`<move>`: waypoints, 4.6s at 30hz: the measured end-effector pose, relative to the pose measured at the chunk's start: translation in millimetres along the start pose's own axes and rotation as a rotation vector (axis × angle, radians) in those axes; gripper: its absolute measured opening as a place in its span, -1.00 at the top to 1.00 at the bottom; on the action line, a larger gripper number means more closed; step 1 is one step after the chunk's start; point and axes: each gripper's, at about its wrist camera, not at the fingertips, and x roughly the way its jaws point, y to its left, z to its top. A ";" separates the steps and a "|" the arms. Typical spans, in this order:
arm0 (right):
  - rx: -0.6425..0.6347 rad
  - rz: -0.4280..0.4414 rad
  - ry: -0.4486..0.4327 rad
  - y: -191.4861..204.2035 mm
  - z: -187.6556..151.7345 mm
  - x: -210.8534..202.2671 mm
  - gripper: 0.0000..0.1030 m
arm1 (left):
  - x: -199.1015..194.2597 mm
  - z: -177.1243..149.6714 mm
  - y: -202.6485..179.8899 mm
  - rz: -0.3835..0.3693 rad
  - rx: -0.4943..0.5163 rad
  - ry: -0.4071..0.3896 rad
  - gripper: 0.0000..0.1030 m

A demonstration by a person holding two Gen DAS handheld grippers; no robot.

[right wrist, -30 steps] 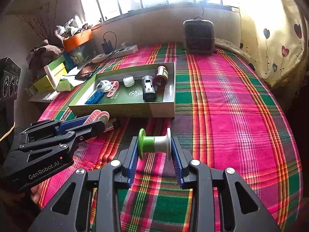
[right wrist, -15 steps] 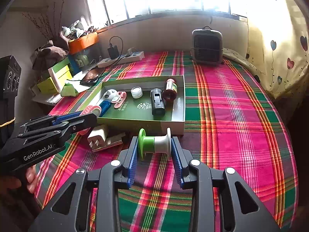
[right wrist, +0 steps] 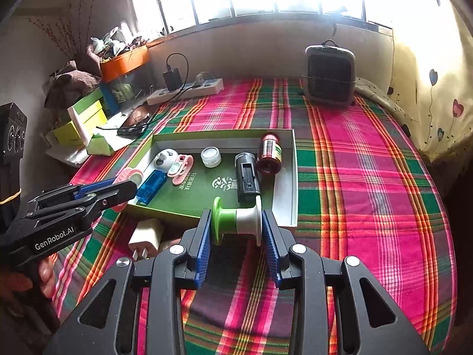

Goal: Organize rigid objects
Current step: 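Carry the green-and-white spool and pink hook clip over the green tray, then open both grippers to release the spool and hook clip in the tray, then withdraw both grippers and close the left gripper on the white plug charger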

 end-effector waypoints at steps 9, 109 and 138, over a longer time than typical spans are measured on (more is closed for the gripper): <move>-0.014 0.026 0.031 9.7 15.7 28.4 0.33 | 13.4 5.2 16.6 0.015 -0.024 0.014 0.57; -0.102 -0.005 0.085 30.6 50.4 115.8 0.05 | 67.2 26.0 50.7 0.078 -0.062 0.078 0.26; -0.064 -0.012 0.044 30.2 33.3 73.9 0.04 | 21.2 16.2 49.6 0.073 -0.081 0.015 0.12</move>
